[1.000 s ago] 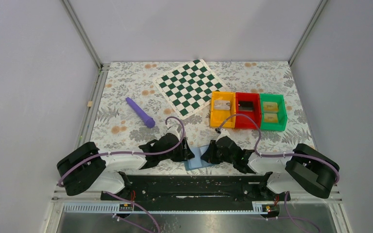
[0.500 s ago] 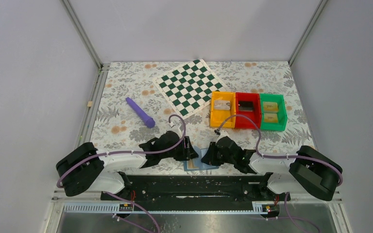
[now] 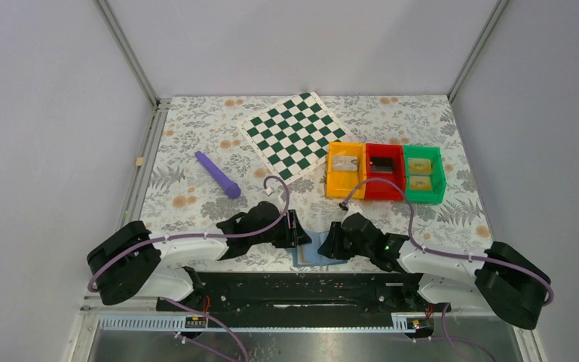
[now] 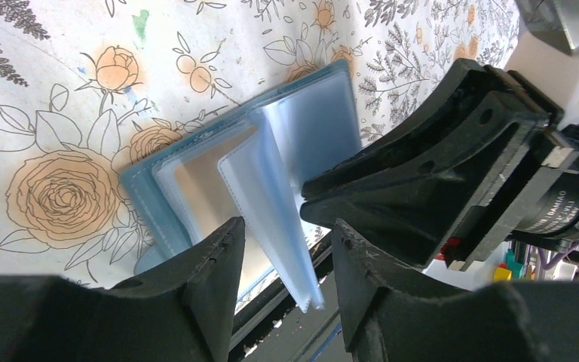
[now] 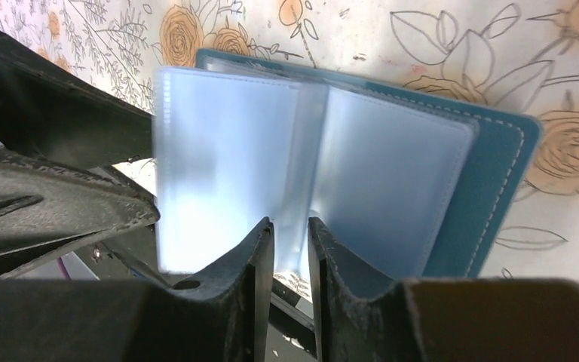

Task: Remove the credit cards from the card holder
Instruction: Remove the credit card from the card holder.

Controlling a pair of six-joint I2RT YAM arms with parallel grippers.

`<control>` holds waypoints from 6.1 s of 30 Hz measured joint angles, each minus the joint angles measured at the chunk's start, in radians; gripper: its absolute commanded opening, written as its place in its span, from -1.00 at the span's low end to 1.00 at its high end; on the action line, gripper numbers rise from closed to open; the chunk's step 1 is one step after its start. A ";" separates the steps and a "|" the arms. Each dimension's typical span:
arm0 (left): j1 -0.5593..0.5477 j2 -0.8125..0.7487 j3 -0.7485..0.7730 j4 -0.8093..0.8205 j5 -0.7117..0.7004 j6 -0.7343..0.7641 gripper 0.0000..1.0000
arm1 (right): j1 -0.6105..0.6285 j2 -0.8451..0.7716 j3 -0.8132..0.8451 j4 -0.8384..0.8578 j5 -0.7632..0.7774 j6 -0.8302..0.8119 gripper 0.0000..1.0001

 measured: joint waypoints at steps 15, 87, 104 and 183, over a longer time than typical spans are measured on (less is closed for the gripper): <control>-0.017 0.081 0.077 0.007 0.021 -0.014 -0.10 | 0.000 -0.116 -0.016 -0.101 0.057 -0.007 -0.27; -0.083 0.078 0.077 -0.145 -0.115 -0.009 -0.04 | 0.000 0.072 -0.076 0.231 0.028 0.058 -0.42; -0.101 0.073 0.089 -0.082 -0.067 0.000 -0.04 | 0.000 0.060 -0.071 0.243 -0.008 0.024 0.03; -0.015 0.016 0.109 -0.278 -0.108 -0.022 0.11 | 0.001 -0.113 -0.158 0.172 0.028 0.024 -0.35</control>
